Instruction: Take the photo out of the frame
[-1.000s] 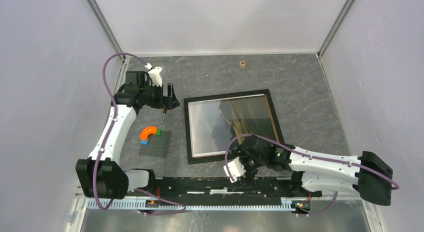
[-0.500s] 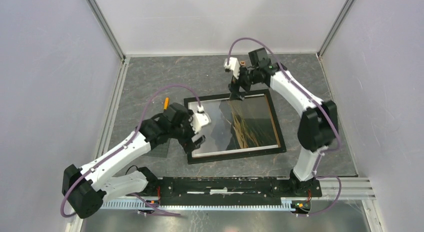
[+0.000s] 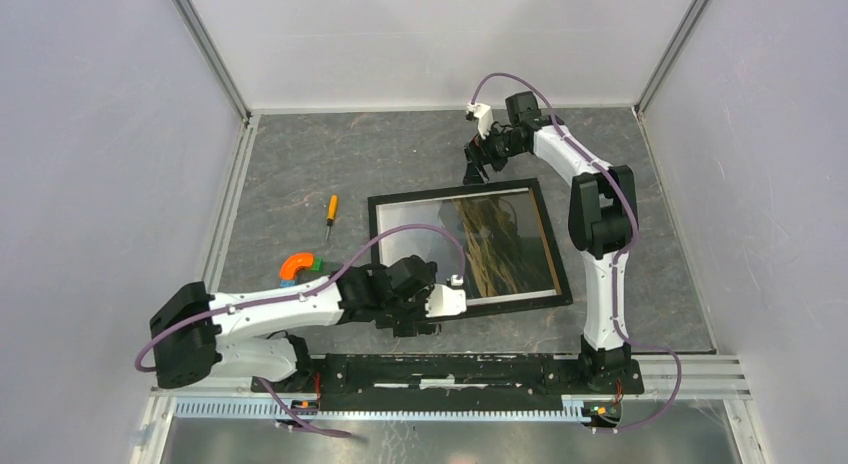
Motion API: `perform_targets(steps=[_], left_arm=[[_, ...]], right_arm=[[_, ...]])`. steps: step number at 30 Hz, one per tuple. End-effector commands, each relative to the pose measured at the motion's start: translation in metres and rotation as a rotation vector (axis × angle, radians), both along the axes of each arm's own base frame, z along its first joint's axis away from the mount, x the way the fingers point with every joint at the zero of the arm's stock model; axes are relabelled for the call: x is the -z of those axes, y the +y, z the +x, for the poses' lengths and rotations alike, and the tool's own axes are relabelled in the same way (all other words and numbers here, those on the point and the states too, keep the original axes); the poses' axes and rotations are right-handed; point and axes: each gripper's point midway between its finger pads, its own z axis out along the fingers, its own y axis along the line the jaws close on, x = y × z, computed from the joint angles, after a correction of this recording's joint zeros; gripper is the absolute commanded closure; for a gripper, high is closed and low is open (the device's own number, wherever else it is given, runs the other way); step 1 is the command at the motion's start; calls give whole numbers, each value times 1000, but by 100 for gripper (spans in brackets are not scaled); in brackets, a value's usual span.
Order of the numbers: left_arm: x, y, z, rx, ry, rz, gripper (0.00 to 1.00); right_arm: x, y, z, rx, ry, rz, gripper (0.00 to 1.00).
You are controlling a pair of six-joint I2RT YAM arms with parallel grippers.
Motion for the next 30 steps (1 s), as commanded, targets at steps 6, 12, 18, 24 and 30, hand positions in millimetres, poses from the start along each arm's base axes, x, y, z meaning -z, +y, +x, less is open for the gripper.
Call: perform_targets(steps=[6, 12, 18, 24, 30], left_arm=[[18, -30, 16, 43, -107, 35, 0], [40, -18, 16, 22, -100, 98, 0], [48, -2, 25, -30, -144, 131, 0], [47, 17, 51, -111, -146, 144, 0], [47, 39, 83, -164, -159, 156, 0]], right_arm=[[36, -16, 9, 80, 120, 82, 2], [70, -30, -9, 92, 216, 38, 2], [90, -44, -40, 73, 320, 9, 2], [95, -64, -68, 83, 423, 35, 3], [103, -85, -117, 76, 529, 27, 4]])
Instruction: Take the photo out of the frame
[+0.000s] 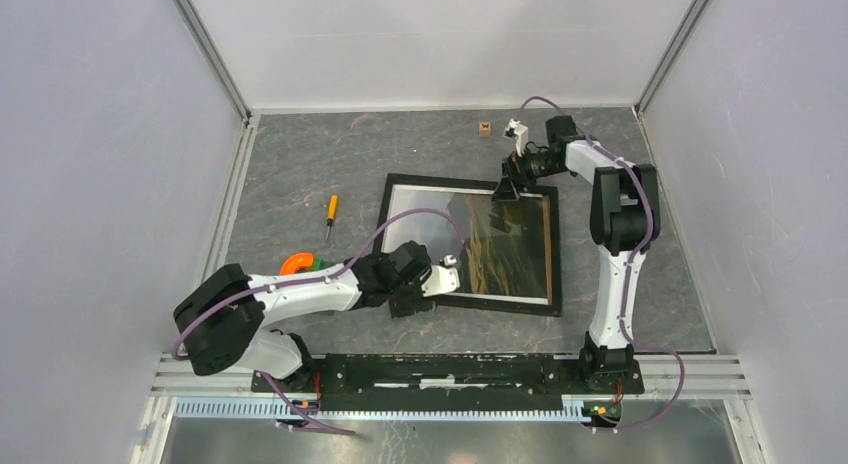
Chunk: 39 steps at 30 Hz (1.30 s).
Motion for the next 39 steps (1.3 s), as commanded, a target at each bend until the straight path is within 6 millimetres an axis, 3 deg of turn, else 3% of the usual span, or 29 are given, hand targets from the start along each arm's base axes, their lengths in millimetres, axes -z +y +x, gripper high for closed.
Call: perform_targets(steps=[1, 11, 16, 19, 22, 30, 36, 39], left_arm=[[3, 22, 33, -14, -72, 49, 0], [8, 41, 104, -169, -86, 50, 0], [2, 40, 130, -237, -80, 17, 0], [-10, 44, 139, -314, -43, -36, 0], [-30, 48, 135, -368, 3, -107, 0], [-72, 63, 93, -565, 183, -248, 0], [-93, 71, 84, -893, 390, -510, 0], [-90, 65, 75, -1035, 587, -672, 0]], right_arm=[[49, -29, -102, 16, 389, -104, 4], [48, -66, -170, 46, 468, -110, 4], [50, -72, -207, 18, 484, -144, 4], [43, -71, -212, 21, 485, -133, 4], [32, -74, -202, 42, 461, -121, 3], [-5, -106, -114, 150, 282, -167, 2], [-9, -95, -83, 179, 256, -140, 2], [-8, -84, -73, 169, 229, -148, 2]])
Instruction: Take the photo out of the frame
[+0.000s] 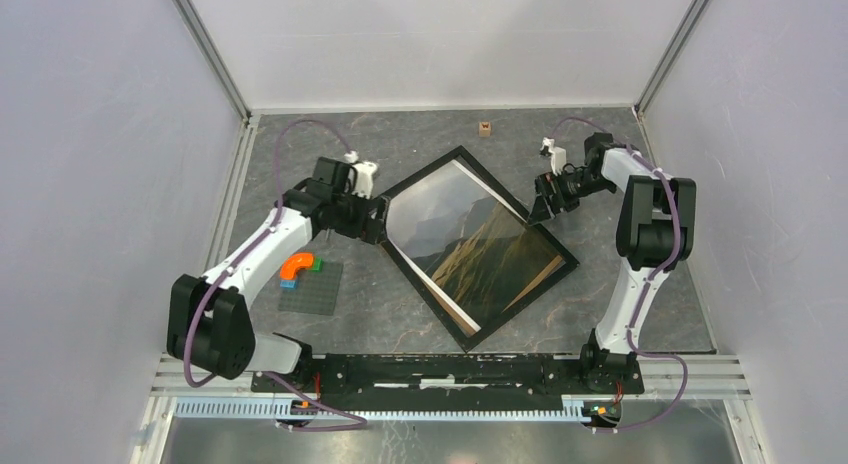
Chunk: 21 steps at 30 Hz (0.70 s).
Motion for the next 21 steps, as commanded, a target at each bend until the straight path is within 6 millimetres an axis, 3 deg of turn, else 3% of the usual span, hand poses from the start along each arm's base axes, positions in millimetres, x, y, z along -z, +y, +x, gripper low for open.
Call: perform_targets(steps=[1, 5, 10, 15, 21], left_arm=[[-5, -23, -23, -257, 253, -367, 0], [5, -29, -21, -334, 248, -460, 0], [35, -19, -3, -474, 256, -426, 0], [57, -16, 14, -546, 254, -429, 0], [77, -15, 39, -559, 257, -403, 0]], right_arm=[[-2, 19, 19, -11, -27, -18, 2], [1, 40, 40, -51, -72, -42, 2], [10, 58, 55, -85, -109, -73, 2], [27, 67, 44, -144, -81, -100, 2], [46, 64, 13, -163, 0, -107, 4]])
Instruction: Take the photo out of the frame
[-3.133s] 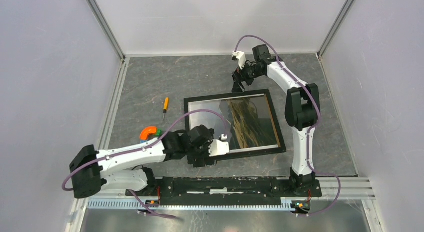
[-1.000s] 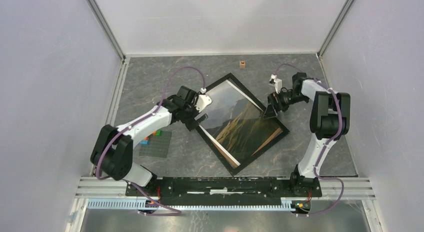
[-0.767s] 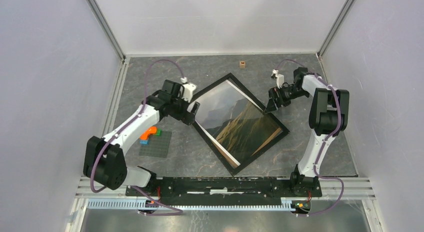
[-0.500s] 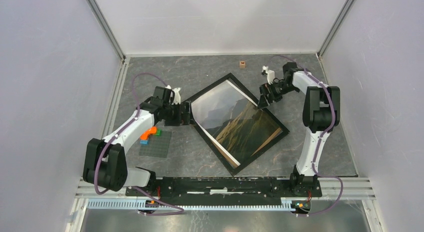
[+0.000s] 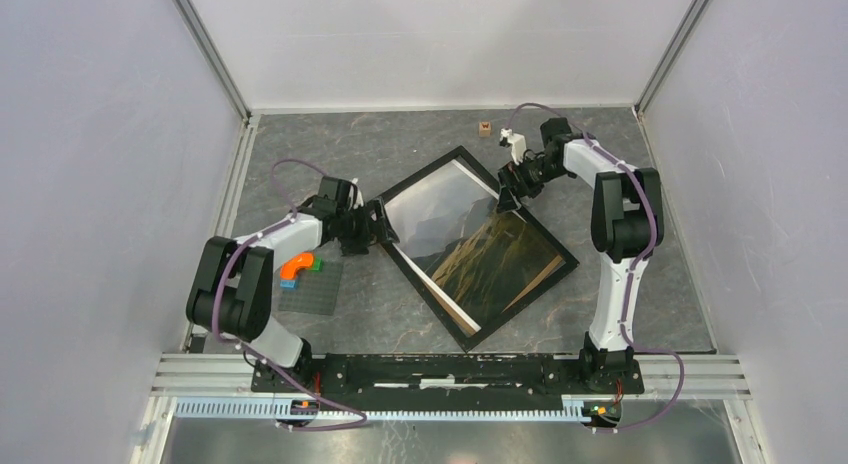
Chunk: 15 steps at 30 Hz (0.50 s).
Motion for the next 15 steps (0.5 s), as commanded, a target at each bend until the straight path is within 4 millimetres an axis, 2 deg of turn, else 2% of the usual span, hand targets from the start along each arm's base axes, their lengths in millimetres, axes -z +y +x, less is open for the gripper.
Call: perform_targets(steps=[1, 8, 13, 15], left_arm=[[0, -1, 40, -62, -58, -9, 0], [1, -21, 79, 9, -94, -57, 0], [2, -28, 113, 72, -142, -34, 0], [1, -32, 123, 91, -156, -38, 0]], right_arm=[[41, -11, -39, -9, 129, -69, 4], [56, -11, -102, -7, 258, -56, 4], [60, -6, -156, 9, 362, -16, 4], [58, -3, -169, 28, 381, 5, 4]])
